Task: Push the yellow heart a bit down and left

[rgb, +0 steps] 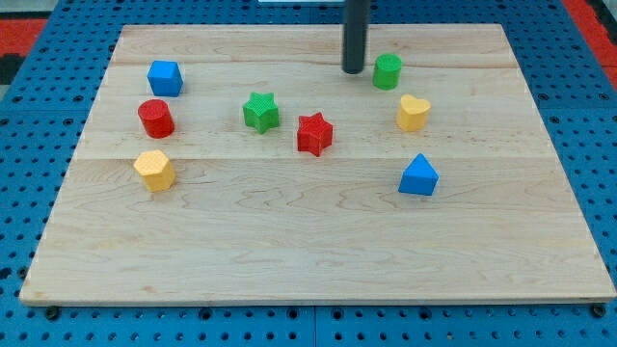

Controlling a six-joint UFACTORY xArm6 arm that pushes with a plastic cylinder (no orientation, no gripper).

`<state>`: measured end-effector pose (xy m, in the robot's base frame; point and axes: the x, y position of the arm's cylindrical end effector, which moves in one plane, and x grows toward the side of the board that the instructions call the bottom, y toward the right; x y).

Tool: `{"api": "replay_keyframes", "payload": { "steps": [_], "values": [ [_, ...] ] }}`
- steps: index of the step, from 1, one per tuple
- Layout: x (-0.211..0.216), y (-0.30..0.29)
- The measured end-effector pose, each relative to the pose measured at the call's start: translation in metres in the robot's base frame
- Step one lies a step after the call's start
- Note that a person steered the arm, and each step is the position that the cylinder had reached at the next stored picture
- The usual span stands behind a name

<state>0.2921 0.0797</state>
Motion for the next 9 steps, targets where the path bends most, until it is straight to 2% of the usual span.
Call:
{"api": "replay_keyframes", "payload": {
  "steps": [1, 2, 3, 4, 5, 9],
  "values": [
    [0.006, 0.025],
    [-0.016, 0.023],
    [-0.01, 0.016],
    [0.035, 0.017],
    [0.051, 0.019],
    [0.063, 0.045]
  ]
}}
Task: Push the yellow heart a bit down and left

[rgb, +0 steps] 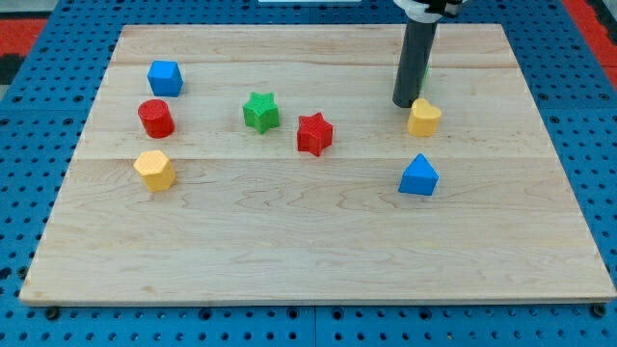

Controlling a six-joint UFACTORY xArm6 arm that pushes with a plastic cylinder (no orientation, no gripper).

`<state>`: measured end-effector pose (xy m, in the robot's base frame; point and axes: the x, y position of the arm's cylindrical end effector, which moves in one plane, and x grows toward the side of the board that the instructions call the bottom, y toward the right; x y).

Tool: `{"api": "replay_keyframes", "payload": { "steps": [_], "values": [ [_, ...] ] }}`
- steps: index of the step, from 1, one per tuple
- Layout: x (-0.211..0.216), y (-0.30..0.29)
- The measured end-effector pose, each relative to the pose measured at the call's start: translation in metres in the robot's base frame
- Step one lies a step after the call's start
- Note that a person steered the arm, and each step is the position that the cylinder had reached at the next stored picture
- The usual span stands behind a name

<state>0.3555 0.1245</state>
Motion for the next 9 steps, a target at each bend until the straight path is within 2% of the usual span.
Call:
{"api": "replay_keyframes", "payload": {
  "steps": [1, 3, 5, 9],
  "values": [
    [0.0, -0.003],
    [0.0, 0.042],
    [0.006, 0.063],
    [0.018, 0.055]
  ]
}}
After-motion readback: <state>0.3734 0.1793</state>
